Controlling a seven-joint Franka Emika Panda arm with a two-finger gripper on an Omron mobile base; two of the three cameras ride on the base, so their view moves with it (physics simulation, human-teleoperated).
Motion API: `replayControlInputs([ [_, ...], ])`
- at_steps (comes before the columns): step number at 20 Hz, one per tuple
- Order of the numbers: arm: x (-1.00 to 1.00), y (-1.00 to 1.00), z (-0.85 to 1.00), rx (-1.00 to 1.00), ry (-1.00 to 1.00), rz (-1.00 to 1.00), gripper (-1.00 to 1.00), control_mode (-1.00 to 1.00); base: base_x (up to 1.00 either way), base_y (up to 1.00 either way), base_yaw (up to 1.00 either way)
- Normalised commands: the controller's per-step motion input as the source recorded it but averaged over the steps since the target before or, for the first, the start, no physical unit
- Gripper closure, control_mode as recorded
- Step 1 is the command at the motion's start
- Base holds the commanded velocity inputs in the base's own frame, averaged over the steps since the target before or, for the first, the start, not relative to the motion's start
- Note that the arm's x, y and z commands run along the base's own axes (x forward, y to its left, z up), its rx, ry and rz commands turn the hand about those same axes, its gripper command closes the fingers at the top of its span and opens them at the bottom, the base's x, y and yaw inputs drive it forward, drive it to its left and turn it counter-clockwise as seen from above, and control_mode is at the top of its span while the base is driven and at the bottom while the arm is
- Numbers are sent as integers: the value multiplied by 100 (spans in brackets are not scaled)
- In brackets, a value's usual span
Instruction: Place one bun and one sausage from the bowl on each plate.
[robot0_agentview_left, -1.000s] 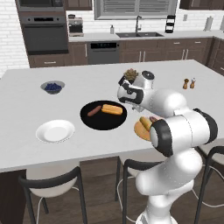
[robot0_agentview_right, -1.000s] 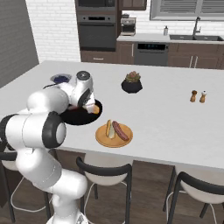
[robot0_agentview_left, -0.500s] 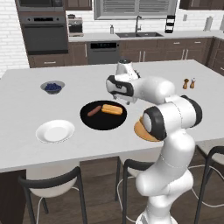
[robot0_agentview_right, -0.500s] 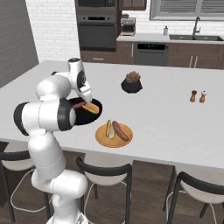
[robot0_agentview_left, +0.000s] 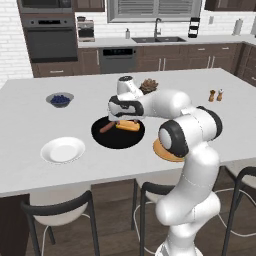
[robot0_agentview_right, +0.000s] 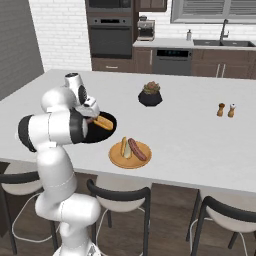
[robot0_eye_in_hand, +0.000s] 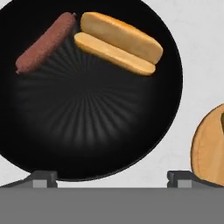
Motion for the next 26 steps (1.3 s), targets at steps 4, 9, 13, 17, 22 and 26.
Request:
replayControlInputs([
  [4,-23,-89,-2,-1,-12,65,-100,-100,0,0,0],
  [9,-3,-53,-2,-2,-1,22,-100,-100,0,0,0],
  [13,10,0,-14,-15,0,15,-100,-100,0,0,0],
  [17,19,0,-10,-16,0,27,-100,-100,0,0,0],
  [22,21,0,-2,-11,4,24,-100,-100,0,0,0],
  [26,24,0,-11,-4,11,9,-100,-100,0,0,0],
])
